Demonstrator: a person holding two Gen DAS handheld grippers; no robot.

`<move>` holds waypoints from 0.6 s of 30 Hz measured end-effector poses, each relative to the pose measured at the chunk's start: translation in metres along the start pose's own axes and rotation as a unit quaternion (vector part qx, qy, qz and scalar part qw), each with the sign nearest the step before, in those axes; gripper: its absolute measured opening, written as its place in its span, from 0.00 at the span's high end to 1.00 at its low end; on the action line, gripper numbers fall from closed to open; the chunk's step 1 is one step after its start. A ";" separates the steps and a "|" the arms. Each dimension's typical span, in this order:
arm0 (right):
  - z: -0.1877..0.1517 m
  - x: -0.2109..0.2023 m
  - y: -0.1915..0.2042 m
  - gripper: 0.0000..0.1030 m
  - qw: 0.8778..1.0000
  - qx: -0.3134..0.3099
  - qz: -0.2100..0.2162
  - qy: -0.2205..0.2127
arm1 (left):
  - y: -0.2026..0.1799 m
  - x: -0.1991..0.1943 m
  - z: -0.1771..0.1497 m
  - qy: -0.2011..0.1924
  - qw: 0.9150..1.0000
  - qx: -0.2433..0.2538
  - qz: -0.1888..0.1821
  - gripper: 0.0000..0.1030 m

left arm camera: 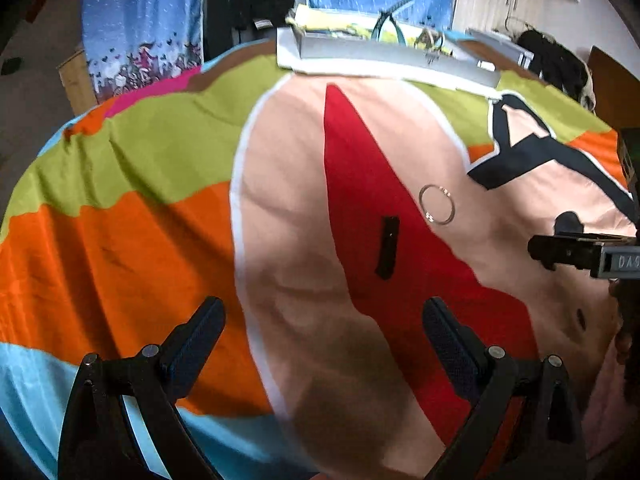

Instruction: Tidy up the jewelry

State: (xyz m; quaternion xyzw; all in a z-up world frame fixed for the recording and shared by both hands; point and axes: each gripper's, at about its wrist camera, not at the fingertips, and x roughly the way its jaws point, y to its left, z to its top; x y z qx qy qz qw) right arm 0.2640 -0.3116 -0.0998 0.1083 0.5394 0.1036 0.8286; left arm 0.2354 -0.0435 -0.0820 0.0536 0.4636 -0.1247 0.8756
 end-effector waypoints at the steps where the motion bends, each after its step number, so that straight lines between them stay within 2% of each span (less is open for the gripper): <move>1: 0.002 0.005 -0.002 0.00 1.000 0.004 0.000 0.007 | 0.001 0.004 0.001 0.003 1.000 -0.002 -0.004 0.07; 7: 0.013 0.026 -0.007 0.00 0.999 -0.001 -0.024 0.034 | -0.004 0.022 0.004 0.012 1.000 0.014 -0.017 0.07; 11: 0.019 0.032 -0.010 0.00 0.999 -0.017 -0.035 0.028 | -0.010 0.029 0.004 0.008 0.999 0.030 -0.037 0.07; 13: 0.022 0.032 -0.008 0.02 0.999 -0.030 -0.033 0.017 | -0.013 0.031 0.006 0.000 0.998 0.035 -0.049 0.11; 18: 0.031 0.040 0.007 0.18 0.996 -0.081 -0.031 0.000 | -0.020 0.043 0.014 0.000 0.997 0.038 -0.074 0.33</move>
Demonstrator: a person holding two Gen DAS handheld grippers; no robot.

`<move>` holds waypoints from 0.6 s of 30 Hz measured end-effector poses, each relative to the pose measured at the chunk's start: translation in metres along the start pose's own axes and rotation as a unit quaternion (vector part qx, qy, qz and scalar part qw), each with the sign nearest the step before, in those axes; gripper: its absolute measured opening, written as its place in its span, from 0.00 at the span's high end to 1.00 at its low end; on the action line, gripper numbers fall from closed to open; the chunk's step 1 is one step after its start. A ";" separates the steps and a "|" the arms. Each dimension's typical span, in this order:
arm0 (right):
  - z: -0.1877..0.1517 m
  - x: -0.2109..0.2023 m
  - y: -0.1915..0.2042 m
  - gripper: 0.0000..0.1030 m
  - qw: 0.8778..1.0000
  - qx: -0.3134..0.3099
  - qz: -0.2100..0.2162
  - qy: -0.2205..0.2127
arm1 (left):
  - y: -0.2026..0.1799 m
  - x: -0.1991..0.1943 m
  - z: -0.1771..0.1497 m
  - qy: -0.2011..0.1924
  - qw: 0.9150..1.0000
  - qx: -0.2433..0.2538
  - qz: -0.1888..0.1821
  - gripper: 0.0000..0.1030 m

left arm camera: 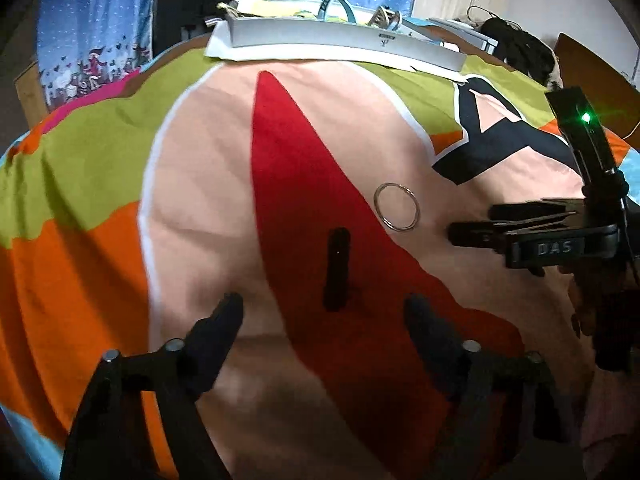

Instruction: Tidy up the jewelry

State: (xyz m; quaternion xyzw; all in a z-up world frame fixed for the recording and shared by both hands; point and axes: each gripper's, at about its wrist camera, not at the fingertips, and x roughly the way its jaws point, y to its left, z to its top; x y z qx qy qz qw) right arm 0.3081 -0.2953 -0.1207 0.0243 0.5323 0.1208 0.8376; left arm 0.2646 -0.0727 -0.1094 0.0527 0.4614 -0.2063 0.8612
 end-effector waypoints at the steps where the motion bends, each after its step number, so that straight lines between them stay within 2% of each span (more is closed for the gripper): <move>1: 0.002 0.002 0.002 0.20 1.000 -0.006 0.000 -0.003 | 0.001 0.006 0.001 0.006 1.000 0.001 -0.002 0.36; 2: 0.004 0.004 0.005 0.20 1.000 -0.015 -0.001 -0.007 | 0.001 0.011 0.001 0.012 1.000 0.001 -0.003 0.42; 4: 0.007 0.007 0.009 0.21 0.999 -0.030 -0.007 -0.016 | 0.002 0.019 0.001 0.023 1.000 -0.001 -0.005 0.45; 9: 0.011 0.014 0.012 0.23 0.998 -0.046 -0.020 -0.025 | 0.002 0.032 0.003 0.035 0.999 0.009 0.003 0.45; 13: 0.012 0.021 0.017 0.32 0.996 -0.072 -0.048 -0.033 | -0.001 0.038 0.004 0.035 0.999 0.021 0.018 0.47; 16: 0.014 0.022 0.019 0.36 0.994 -0.082 -0.060 -0.038 | 0.002 0.041 0.006 0.032 0.999 0.017 0.022 0.53; 18: 0.014 0.023 0.022 0.37 0.994 -0.084 -0.056 -0.041 | 0.005 0.042 0.008 0.027 0.999 0.009 0.024 0.63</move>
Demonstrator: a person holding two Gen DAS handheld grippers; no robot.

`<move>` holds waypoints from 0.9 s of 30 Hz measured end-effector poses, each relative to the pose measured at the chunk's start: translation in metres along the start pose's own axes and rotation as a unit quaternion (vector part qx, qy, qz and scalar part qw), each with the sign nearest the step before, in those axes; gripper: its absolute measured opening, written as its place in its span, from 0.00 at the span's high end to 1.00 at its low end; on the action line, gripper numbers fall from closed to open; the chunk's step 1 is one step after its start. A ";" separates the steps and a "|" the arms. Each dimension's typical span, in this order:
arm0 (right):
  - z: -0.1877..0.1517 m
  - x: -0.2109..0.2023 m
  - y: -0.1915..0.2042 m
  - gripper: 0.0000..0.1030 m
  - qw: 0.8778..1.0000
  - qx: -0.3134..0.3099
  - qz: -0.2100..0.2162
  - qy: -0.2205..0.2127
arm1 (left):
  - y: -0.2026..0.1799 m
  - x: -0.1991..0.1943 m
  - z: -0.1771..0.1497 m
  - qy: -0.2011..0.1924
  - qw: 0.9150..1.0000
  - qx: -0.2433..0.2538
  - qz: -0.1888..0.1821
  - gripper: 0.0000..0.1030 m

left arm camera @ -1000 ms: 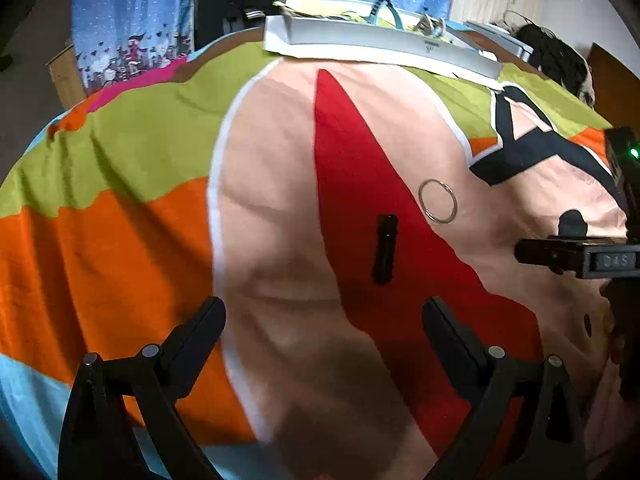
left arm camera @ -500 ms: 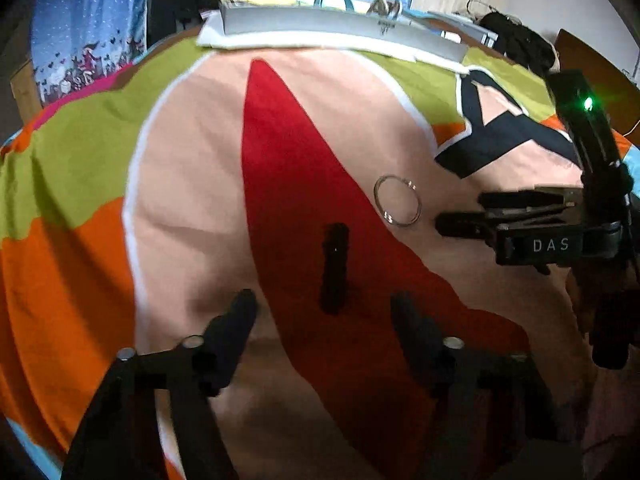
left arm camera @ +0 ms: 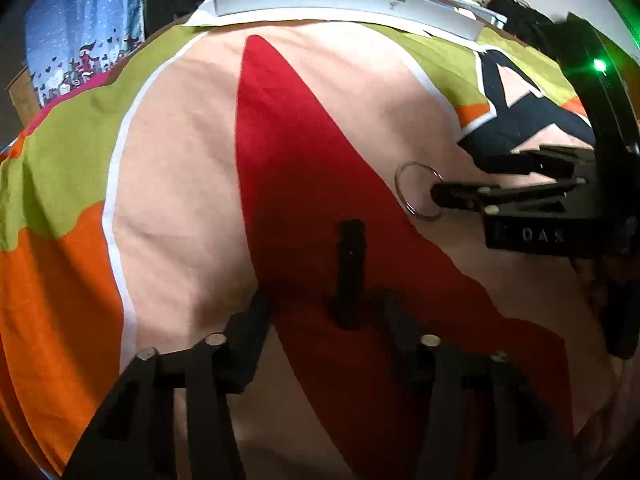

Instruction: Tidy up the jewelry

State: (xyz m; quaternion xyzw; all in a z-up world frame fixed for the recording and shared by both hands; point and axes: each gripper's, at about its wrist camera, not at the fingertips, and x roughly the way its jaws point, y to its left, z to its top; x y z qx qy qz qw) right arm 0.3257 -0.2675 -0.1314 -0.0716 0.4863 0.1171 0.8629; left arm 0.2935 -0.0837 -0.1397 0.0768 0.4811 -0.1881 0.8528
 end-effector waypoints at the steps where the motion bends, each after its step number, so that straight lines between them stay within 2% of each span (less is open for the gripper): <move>1: -0.001 -0.001 0.000 0.41 1.000 -0.002 -0.001 0.000 | 0.002 0.002 0.001 -0.001 1.000 -0.004 -0.001 0.65; 2: -0.002 -0.001 0.002 0.46 1.000 -0.009 -0.003 -0.002 | 0.002 0.002 0.002 -0.002 1.000 -0.007 -0.002 0.69; 6: 0.002 0.005 0.014 0.54 0.999 -0.032 -0.013 0.000 | 0.005 0.003 0.005 -0.005 1.000 -0.009 -0.002 0.78; 7: 0.003 0.007 0.015 0.60 0.999 -0.034 -0.013 0.001 | 0.004 0.004 0.007 -0.006 1.000 -0.006 -0.001 0.80; 10: 0.007 0.011 0.021 0.83 1.000 -0.025 0.011 0.010 | 0.005 0.009 0.011 -0.005 1.000 -0.007 -0.012 0.89; 11: 0.008 0.013 0.023 0.87 1.000 -0.021 0.013 0.014 | 0.005 0.012 0.013 -0.004 1.000 -0.009 -0.015 0.92; 16: 0.009 0.012 0.020 0.96 0.999 0.006 0.029 0.013 | 0.008 0.014 0.017 -0.007 0.999 -0.015 -0.028 0.98; 20: 0.012 0.011 0.009 0.96 0.997 0.048 0.055 0.008 | 0.014 0.011 0.018 -0.015 0.999 -0.027 -0.035 0.99; 27: 0.014 -0.005 -0.002 0.96 0.996 0.067 0.054 -0.021 | 0.024 0.000 0.023 -0.047 0.996 -0.055 -0.052 1.00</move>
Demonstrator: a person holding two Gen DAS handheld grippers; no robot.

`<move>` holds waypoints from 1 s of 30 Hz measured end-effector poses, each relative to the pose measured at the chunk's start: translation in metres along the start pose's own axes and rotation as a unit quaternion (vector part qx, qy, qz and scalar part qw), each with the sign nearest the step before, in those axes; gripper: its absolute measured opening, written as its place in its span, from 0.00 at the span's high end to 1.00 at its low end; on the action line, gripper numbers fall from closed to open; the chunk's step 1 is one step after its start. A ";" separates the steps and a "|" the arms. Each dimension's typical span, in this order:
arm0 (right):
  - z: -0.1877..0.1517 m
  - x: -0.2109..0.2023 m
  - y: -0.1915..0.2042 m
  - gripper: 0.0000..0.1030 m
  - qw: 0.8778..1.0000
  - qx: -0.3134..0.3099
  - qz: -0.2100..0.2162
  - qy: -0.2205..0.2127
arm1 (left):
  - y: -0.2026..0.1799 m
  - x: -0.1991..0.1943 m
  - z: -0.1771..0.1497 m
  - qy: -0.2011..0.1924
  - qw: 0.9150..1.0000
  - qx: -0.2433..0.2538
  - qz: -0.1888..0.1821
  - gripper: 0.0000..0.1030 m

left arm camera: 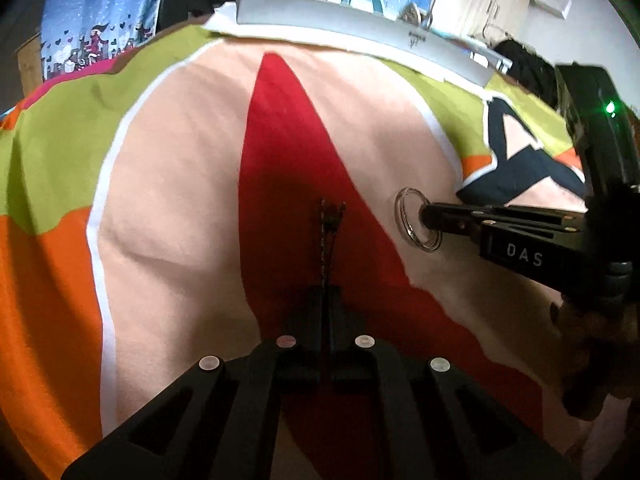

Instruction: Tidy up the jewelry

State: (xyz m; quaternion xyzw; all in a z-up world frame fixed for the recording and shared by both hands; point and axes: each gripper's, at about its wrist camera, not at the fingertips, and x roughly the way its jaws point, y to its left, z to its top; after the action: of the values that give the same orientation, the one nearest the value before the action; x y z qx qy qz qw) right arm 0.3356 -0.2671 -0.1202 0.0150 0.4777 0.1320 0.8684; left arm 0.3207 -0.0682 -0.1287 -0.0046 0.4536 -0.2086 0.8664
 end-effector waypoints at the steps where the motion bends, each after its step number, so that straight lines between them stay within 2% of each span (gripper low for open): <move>1: 0.001 -0.002 -0.001 0.96 1.000 0.003 0.001 -0.004 | 0.000 -0.004 0.002 -0.009 1.000 -0.002 -0.003 1.00; 6: 0.007 -0.012 -0.001 0.96 0.999 0.018 0.006 -0.030 | -0.015 -0.024 -0.007 -0.043 0.999 0.000 -0.009 1.00; 12: 0.027 -0.045 -0.010 0.96 0.992 0.041 0.027 -0.115 | -0.026 -0.047 0.011 -0.082 0.997 -0.001 -0.006 1.00; 17: 0.055 -0.065 -0.028 0.96 0.976 0.063 0.040 -0.206 | -0.034 -0.058 0.057 -0.121 0.992 -0.016 0.002 1.00; 20: 0.073 -0.072 -0.049 0.96 0.965 0.090 0.039 -0.245 | -0.032 -0.058 0.089 -0.138 0.990 -0.035 0.011 1.00; 23: 0.089 -0.079 -0.073 0.96 0.955 0.108 0.021 -0.276 | -0.028 -0.056 0.125 -0.155 0.987 -0.042 0.030 1.00; 28: 0.121 -0.076 -0.103 0.96 0.947 0.119 -0.023 -0.297 | -0.014 -0.042 0.182 -0.165 0.983 -0.065 0.052 1.00; 30: 0.130 -0.071 -0.113 0.96 0.946 0.125 -0.034 -0.297 | -0.007 -0.028 0.199 -0.154 0.984 -0.068 0.064 1.00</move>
State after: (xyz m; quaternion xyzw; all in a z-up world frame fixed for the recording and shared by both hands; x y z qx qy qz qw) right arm 0.4322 -0.3803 -0.0086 0.1456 0.2113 0.0311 0.9660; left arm 0.4610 -0.1004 0.0117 -0.0669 0.3274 -0.1181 0.9351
